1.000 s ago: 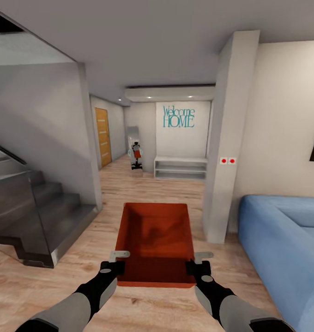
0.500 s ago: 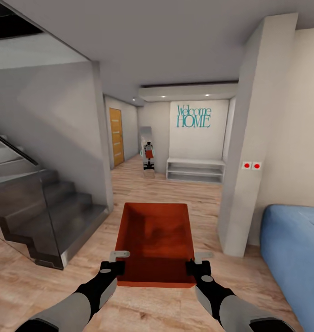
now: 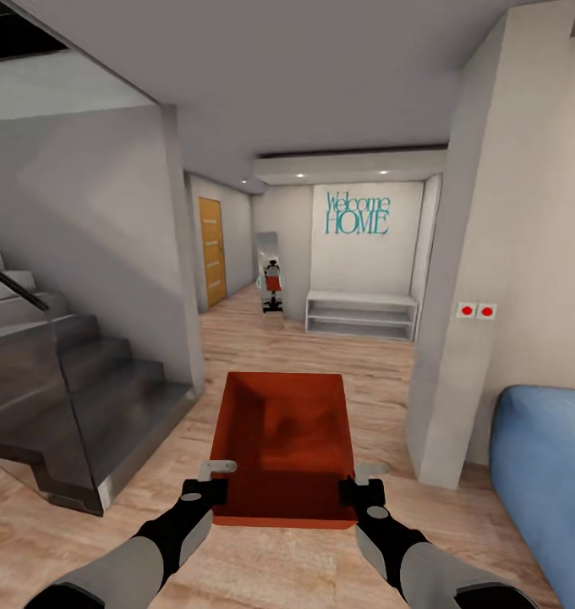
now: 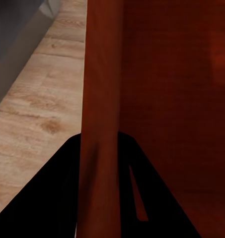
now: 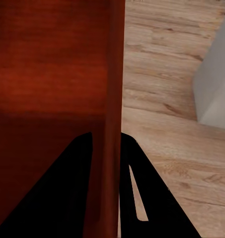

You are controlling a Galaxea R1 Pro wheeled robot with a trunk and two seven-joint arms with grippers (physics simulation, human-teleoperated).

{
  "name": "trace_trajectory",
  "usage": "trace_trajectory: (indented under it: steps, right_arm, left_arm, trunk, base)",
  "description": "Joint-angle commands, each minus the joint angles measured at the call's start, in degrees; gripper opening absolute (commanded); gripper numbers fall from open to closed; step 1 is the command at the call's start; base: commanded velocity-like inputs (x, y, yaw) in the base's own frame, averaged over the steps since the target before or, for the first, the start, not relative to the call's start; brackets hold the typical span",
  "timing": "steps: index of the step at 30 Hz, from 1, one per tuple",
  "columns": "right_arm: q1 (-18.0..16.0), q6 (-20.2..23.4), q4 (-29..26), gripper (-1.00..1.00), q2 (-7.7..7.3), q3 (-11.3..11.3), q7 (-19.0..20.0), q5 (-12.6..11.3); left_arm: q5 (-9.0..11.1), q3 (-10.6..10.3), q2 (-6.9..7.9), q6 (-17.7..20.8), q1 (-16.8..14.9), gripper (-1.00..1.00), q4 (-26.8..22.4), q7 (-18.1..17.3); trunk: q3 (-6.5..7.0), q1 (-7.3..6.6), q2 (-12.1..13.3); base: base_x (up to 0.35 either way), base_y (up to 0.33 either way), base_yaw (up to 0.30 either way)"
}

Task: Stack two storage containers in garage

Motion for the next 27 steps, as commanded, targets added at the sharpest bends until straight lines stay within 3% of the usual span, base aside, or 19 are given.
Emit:
trace_trajectory:
  steps: [1,27]
  right_arm:
    - [-0.07,0.12,-0.02,-1.00,0.01,0.06,-0.10,0.53]
    - [-0.07,0.16,-0.01,-1.00,-0.01,6.90,-1.00,-6.17]
  left_arm:
    - [0.18,-0.16,0.12,0.13,-0.03,-1.00,-0.10,0.68]
    - [0.26,-0.39,0.15,0.21,-0.04,-1.00,-0.03,0.61]
  trunk:
    - [-0.10,0.05,-0.08]
    - [-0.10,0.05,-0.08]
  base:
    - [0.321,0.000,0.000]
    - [0.321,0.000,0.000]
